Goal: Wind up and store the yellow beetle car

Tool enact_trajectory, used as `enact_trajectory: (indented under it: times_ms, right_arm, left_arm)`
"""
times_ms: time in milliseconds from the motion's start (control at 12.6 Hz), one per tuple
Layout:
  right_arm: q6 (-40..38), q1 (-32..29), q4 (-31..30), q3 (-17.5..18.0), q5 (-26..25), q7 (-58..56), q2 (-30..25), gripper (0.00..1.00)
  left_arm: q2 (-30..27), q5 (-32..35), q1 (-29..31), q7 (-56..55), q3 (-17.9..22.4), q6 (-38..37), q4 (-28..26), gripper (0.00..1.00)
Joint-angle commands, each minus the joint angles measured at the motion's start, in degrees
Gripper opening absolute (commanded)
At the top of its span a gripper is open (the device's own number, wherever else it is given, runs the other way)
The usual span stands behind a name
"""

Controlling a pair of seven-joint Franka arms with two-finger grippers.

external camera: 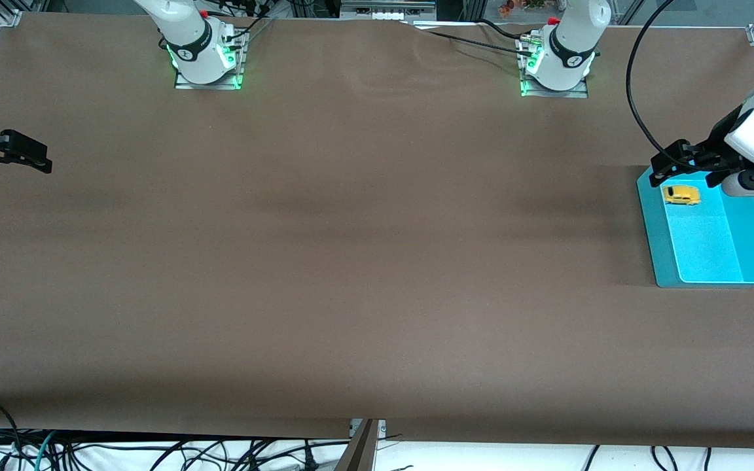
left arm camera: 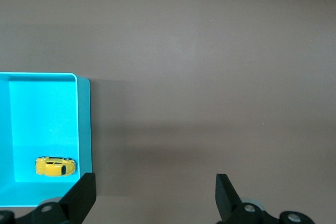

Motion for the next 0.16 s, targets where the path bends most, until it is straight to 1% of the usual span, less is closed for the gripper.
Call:
enact_trajectory:
  times_ms: [0, 80]
  right_arm:
    - [0.3, -0.4, -0.5, 0.1, 1.1, 0.4, -0.5, 1.0]
    - [0.3, -0.4, -0.4, 0.1, 1.1, 0.4, -0.5, 1.0]
  left_arm:
    - [-0.3, 0.8, 0.0, -0.6, -0.3, -1.6, 0.5, 1.0]
    - [-0.3, 0.8, 0.0, -0.6, -0.3, -1.7, 0.5, 1.0]
